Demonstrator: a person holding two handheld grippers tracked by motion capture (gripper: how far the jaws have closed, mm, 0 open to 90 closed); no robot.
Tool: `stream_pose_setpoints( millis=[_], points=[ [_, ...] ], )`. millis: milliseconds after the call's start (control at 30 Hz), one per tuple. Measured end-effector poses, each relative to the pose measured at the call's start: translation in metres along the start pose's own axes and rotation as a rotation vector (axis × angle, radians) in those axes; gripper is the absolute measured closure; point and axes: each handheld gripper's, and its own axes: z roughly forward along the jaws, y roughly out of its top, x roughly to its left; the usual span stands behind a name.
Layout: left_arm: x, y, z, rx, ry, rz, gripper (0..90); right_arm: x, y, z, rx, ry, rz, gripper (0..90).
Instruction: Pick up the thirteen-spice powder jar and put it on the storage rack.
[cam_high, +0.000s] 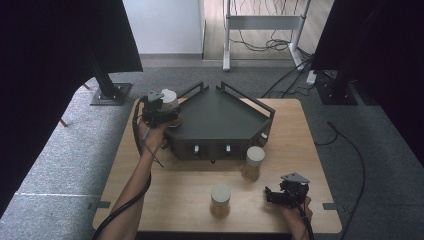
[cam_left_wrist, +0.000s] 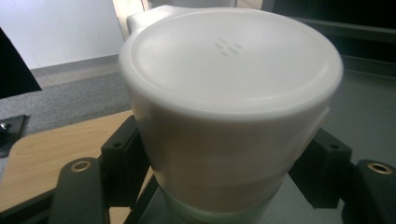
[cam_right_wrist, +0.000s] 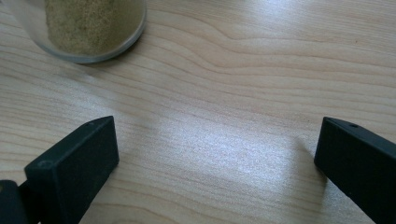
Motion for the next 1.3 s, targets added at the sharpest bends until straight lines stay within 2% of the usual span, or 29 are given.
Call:
stream_pose_setpoints(
  millis=[167,267,500,800,1067,1300],
  points=[
    [-0.002,-0.001,0.0,-0.002,0.021,-0.001,15.4,0.0,0.0,0.0,0.0,0.0,0.0,0.0],
    [-0.001,-0.002,0.0,-0.001,0.019,-0.002,11.3,0.0,0.0,0.0,0.0,0.001,-0.001,0.0],
    [0.001,-0.001,-0.005,-0.008,0.006,0.01,8.8,0.0,0.0,0.0,0.0,0.001,-0.001,0.0],
    [0.005,0.002,-0.019,-0.017,-0.037,0.025,8.4,0.0,0.0,0.0,0.0,0.001,-0.001,0.0],
    [0.005,-0.002,-0.041,-0.013,-0.052,0.066,8.5,0.001,0.0,0.0,0.0,0.0,0.0,0.0],
    [0.006,-0.013,-0.067,-0.034,-0.074,0.078,8.7,0.001,0.0,0.0,-0.001,-0.001,0.001,0.0]
  ],
)
